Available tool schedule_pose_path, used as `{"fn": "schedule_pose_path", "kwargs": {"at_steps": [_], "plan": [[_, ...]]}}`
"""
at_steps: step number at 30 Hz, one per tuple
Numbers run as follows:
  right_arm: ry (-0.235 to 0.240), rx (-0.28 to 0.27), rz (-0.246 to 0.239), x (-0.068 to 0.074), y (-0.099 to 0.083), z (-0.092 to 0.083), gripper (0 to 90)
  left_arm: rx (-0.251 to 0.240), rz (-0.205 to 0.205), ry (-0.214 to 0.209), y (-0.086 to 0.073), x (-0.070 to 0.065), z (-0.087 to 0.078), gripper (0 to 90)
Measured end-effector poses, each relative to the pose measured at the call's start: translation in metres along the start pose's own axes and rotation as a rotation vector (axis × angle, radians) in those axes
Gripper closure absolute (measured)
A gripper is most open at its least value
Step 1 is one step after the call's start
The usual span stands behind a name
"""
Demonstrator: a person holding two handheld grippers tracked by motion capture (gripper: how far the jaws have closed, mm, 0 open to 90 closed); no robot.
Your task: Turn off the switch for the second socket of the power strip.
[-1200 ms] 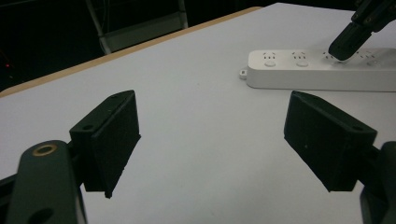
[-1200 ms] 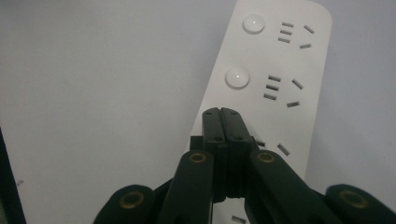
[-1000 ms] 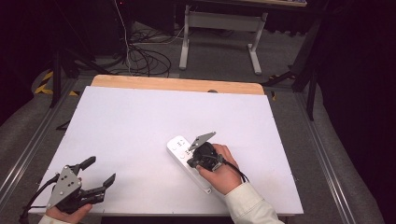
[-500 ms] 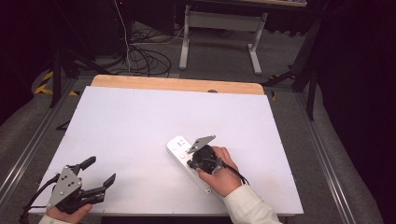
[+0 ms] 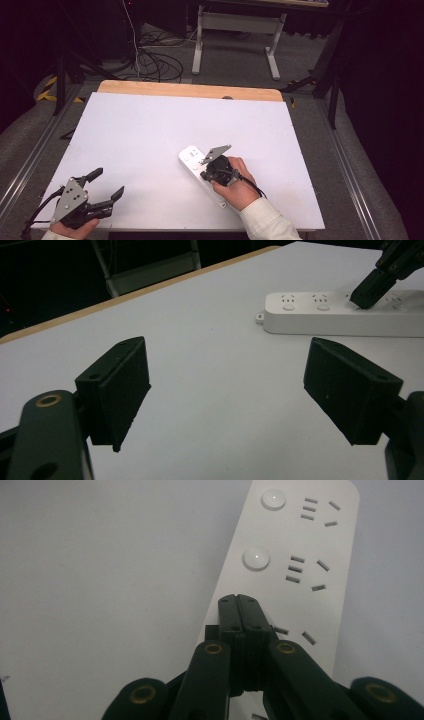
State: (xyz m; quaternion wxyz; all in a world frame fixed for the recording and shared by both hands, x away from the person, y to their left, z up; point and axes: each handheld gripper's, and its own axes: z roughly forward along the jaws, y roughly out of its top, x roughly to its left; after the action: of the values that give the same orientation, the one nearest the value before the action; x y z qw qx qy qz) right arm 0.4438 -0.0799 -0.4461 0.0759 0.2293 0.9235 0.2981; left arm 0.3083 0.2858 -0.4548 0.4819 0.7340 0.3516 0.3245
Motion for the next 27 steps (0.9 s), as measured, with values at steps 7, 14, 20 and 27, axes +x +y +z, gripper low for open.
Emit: {"fn": "schedule_pose_path", "kwargs": {"at_steps": [7, 14, 20, 27], "plan": [[0.009, 0.004, 0.004, -0.001, 0.0, 0.0, 90.0, 0.002, 0.006, -0.002, 0.0, 0.0, 0.0, 19.1], [0.005, 0.011, 0.002, 0.0, 0.0, 0.001, 90.0, 0.001, 0.008, -0.001, 0.0, 0.0, 0.0, 19.1], [-0.005, 0.002, 0.019, 0.001, -0.001, 0.0, 90.0, 0.001, 0.001, 0.001, 0.0, 0.0, 0.0, 19.1], [-0.018, -0.088, 0.025, 0.005, -0.002, -0.01, 90.0, 0.002, 0.003, -0.002, 0.0, 0.0, 0.0, 19.1]]}}
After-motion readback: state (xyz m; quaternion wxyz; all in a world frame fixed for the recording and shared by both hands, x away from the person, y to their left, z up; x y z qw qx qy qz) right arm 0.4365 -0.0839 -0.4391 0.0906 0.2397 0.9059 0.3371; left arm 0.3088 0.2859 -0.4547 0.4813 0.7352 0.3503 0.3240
